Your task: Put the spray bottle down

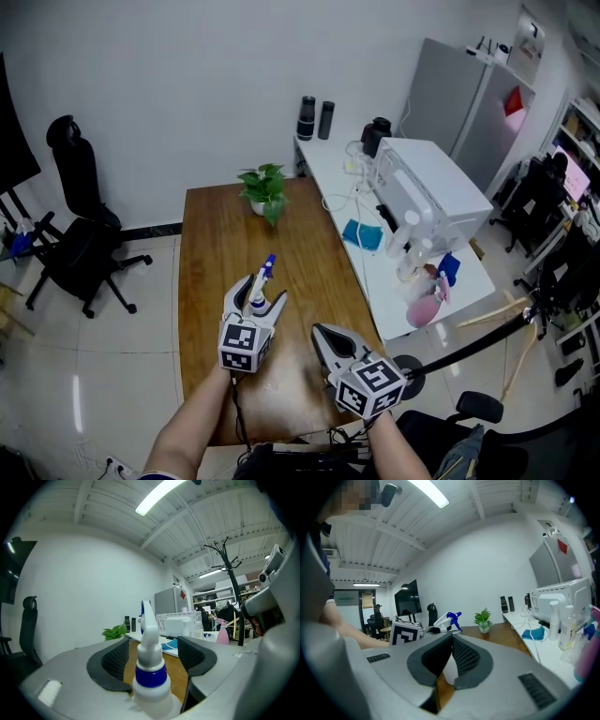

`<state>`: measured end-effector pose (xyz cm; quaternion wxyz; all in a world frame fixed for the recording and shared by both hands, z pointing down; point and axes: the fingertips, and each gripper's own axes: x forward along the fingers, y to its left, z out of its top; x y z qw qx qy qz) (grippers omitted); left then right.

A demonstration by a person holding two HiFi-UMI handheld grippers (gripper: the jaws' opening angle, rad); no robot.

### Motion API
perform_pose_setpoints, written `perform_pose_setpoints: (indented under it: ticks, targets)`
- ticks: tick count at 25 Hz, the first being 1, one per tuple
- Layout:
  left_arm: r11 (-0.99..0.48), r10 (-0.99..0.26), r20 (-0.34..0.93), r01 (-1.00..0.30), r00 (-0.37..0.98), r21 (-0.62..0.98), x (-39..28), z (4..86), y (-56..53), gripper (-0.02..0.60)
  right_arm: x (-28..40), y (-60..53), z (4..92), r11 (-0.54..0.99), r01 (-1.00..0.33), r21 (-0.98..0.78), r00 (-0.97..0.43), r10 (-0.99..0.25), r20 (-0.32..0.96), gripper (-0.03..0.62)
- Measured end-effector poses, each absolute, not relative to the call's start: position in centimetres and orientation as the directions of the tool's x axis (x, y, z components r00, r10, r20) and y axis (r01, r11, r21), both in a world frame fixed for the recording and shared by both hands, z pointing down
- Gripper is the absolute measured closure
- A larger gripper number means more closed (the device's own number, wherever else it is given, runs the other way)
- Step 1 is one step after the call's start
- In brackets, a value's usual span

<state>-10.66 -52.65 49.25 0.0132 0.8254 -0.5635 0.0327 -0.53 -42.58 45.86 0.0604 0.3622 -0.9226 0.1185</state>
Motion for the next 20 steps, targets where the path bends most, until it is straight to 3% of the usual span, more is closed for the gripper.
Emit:
perform_pose_setpoints:
  ticks: [6,8,11,13,20]
  targets:
    - [-0.314,-0.948,0.048,-0.949,0.315,0.034,-13.1,48.4,-45.8,0.269,0.8,-42.3,46.4,0.691,-0.699,-0.187,-0.715,-0.67,0.199,0.592]
    - [-0.278,-0.959,0.04,-0.96,0.279,0.043,-14.3,48.2,-42.7,0.344,1.2,-42.1,46.4,0.687,-0.697,-0.209,-0.717,-0.671,0.187,0.594]
    - [-0.254,-0.965,0.057,-0.965,0.257,0.058,-15.3,48.3,-39.0,0.536,1.0,-41.0,45.2,0.72,-0.649,-0.246,-0.757,-0.644,0.109,0.592]
    - [-0.271,-0.959,0.061,-0.96,0.276,0.072,-15.1,48.0,-37.3,0.574,0.5,-40.2,44.5,0.744,-0.621,-0.249,-0.777,-0.626,0.069,0.592]
    - [-0.291,-0.946,0.1,-0.944,0.308,0.155,-14.9,45.7,-35.2,0.574,-0.5,-38.3,43.2,0.773,-0.608,-0.183,-0.79,-0.611,0.042,0.591]
